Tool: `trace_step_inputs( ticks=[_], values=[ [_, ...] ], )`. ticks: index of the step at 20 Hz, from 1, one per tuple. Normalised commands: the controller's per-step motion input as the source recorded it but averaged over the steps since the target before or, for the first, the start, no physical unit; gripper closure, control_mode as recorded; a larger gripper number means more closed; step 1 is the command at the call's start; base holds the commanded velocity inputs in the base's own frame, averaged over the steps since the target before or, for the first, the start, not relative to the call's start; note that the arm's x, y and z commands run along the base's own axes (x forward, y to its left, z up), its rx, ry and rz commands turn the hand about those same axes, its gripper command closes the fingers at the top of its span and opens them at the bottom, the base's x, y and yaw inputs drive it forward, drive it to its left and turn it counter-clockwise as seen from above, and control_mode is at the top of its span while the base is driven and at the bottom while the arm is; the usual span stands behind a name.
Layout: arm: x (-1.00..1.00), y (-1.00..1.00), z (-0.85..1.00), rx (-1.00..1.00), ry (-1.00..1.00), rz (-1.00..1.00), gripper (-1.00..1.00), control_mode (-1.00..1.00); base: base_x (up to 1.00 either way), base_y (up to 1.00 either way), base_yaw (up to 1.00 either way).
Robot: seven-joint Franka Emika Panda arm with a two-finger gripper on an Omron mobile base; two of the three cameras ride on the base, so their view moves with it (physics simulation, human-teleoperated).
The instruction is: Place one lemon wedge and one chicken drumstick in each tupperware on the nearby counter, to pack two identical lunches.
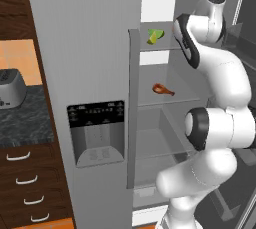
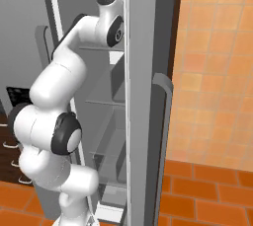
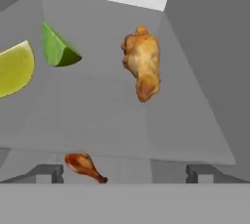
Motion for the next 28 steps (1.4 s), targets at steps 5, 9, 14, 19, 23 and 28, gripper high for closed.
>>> trace_step_inputs(
  ticks=[5, 9, 14, 19, 23, 28],
  values=[
    [0.48, -0.12, -0.04, 0.0, 0.09, 0.03, -1.0, -1.0, 0.0, 0.0, 0.0],
    [0.43, -0.1, -0.1, 0.0, 0.07, 0.02, -1.0, -1.0, 0.0, 0.0, 0.0],
    [0.41, -0.08, -0.17, 0.0, 0.01, 0.01, -1.0, -1.0, 0.0, 0.0, 0.0],
    [0.36, -0.04, -0.26, 0.0, 0.0, 0.0, -1.0, -1.0, 0.0, 0.0, 0.0],
    [0.41, -0.01, -0.31, 0.0, 0.0, 0.0, -1.0, -1.0, 0.0, 0.0, 0.0],
    [0.47, -0.07, -0.19, 0.0, 0.0, 0.0, -1.0, -1.0, 0.0, 0.0, 0.0]
  ],
)
